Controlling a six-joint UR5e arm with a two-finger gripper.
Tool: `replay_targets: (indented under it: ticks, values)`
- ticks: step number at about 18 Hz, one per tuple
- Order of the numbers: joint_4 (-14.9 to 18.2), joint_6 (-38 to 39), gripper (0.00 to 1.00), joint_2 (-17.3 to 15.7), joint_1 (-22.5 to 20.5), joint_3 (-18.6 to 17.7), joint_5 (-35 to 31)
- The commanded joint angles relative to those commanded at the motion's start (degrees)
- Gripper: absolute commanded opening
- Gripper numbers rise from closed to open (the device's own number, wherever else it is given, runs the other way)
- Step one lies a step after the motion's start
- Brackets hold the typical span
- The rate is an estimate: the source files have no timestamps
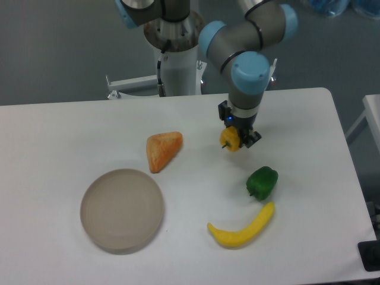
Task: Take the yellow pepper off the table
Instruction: 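Lift the yellow pepper and carry it toward the green pepper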
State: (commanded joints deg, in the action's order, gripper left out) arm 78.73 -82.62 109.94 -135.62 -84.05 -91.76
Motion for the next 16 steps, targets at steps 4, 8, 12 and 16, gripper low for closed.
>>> replay_targets:
  ticks: [4,8,12,16]
  values:
    - [4.7,-0.8,0.19,4.3,0.0,9.6,0.1]
    - [6.3,-5.2,0.19,6.6,-0.2,14.5,2.6]
    - [6.3,-13.4,0.19,7.3,-0.7,15.9,3.5]
    - [6.3,-13.4,0.19,7.2,-0.7,15.9,3.7]
